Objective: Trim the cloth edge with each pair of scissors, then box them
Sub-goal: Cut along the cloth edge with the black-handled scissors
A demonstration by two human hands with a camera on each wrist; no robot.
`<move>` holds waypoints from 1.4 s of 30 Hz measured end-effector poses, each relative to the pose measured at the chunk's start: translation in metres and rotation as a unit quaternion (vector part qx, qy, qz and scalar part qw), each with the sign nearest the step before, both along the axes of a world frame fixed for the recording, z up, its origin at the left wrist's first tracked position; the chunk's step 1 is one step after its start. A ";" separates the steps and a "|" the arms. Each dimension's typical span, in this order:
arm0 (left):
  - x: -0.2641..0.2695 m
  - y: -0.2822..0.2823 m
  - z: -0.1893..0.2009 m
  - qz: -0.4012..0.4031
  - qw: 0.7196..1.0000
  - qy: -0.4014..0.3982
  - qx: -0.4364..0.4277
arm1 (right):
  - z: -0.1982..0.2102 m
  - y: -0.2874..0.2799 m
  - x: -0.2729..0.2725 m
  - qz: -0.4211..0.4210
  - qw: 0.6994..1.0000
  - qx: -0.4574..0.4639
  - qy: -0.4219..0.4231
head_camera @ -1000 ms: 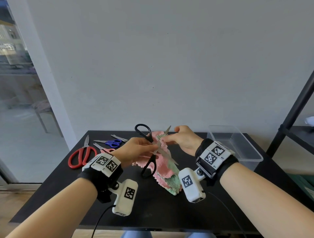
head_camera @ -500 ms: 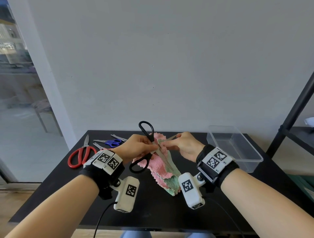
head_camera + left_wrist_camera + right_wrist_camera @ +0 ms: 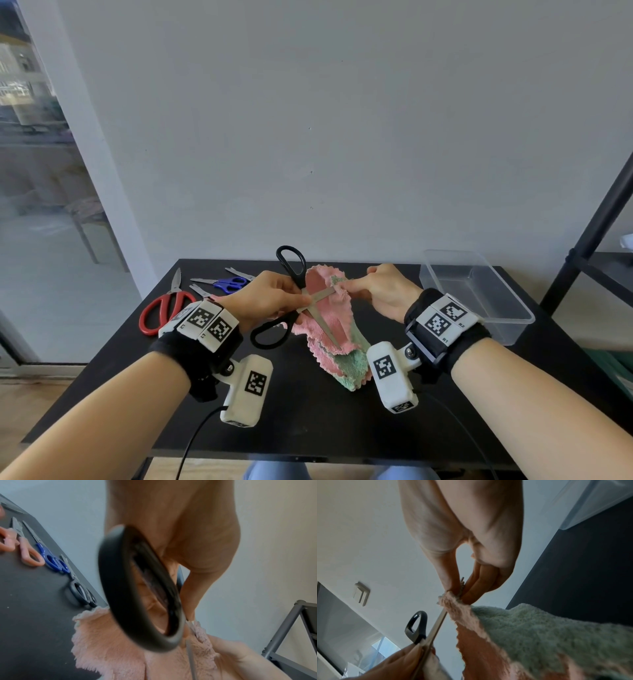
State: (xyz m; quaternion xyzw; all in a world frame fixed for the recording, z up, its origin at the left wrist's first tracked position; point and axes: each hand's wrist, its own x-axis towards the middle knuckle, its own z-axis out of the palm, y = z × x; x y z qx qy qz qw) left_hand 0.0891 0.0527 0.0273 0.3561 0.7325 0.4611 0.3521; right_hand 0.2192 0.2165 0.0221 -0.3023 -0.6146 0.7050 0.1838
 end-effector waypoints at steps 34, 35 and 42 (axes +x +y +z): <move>-0.026 -0.010 0.008 0.120 0.970 -0.158 0.141 | -0.015 -0.005 0.003 0.082 0.982 0.133 -0.107; -0.024 -0.008 0.008 0.125 0.968 -0.156 0.149 | -0.015 -0.005 0.004 0.087 0.981 0.135 -0.106; -0.024 -0.001 0.008 0.167 0.956 -0.162 0.178 | -0.006 -0.007 0.002 0.053 0.979 0.187 -0.067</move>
